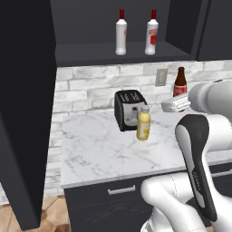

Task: Sort all alcoholic drinks to one cabinet, and non-alcoholic drinks to the other.

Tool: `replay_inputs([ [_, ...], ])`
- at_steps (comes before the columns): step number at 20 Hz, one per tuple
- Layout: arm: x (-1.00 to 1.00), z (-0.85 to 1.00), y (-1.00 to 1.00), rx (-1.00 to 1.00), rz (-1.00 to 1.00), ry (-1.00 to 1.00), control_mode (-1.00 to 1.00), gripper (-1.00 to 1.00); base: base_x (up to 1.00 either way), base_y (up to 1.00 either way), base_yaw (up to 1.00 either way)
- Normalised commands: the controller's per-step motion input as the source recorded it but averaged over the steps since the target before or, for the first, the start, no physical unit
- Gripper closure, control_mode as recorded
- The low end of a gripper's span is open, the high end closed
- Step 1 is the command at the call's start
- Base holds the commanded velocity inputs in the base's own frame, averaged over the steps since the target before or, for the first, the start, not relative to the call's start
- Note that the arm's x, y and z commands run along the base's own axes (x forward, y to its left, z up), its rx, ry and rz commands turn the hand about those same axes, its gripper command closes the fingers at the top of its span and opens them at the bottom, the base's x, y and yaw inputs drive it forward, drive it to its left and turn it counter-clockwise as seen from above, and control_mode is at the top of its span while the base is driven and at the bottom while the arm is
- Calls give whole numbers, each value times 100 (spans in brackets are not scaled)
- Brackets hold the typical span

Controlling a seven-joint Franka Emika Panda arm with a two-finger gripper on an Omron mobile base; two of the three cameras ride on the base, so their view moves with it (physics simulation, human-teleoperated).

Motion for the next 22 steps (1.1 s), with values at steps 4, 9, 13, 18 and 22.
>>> replay_inputs([
  [4, 0, 0, 0, 0, 0, 0, -100, 100, 0, 0, 0],
  [9, 0, 0, 0, 0, 0, 0, 100, 100, 0, -4, 0],
  [13, 0, 0, 0, 0, 0, 0, 100, 100, 0, -3, 0],
  [18, 0, 0, 0, 0, 0, 0, 100, 100, -24, -7, -2],
  [22, 0, 0, 0, 0, 0, 0, 100, 100, -54, -23, -4],
])
